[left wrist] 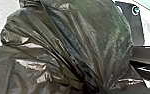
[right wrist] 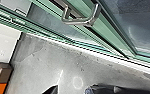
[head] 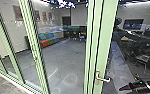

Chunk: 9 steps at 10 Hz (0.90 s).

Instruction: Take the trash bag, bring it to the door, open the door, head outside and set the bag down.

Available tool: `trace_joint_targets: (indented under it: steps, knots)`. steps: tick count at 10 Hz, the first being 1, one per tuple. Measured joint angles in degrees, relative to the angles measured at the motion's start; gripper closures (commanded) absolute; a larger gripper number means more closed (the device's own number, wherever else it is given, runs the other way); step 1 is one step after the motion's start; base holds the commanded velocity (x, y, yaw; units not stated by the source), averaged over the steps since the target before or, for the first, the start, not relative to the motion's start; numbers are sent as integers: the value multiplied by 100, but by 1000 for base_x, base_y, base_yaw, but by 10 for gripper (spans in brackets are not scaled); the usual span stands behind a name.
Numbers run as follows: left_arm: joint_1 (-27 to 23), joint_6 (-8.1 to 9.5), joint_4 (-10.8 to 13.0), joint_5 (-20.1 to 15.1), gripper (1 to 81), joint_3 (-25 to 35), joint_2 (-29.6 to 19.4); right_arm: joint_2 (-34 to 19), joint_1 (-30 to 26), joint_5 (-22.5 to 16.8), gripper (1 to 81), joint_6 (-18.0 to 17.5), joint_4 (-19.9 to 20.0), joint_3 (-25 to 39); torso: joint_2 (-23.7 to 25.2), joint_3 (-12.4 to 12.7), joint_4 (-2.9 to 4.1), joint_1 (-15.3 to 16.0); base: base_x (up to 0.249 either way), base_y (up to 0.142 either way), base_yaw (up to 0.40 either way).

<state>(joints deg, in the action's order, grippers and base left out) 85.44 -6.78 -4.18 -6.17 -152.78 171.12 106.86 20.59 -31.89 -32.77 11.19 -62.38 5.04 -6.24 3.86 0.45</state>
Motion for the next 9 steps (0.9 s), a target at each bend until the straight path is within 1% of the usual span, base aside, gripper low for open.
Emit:
trace_joint_targets:
  steps: [2,3,6,9]
  knots:
    - [2,13,0,-5,811,0,0,424,-98,48,10,-269,-22,-285,-2,0,0,0,0,0,0]
    - [0,15,0,-2,811,0,0,527,-119,33,10,-411,-34,-453,-2,-2,0,2,0,0,0]
    - [2,17,0,2,811,0,11,816,-216,-162,10,-736,-52,-1033,-5,-2,0,2,0,0,0]
    - [2,17,0,-2,811,0,27,1285,-345,-358,10,-1240,-54,-1509,-7,-2,0,4,0,0,0]
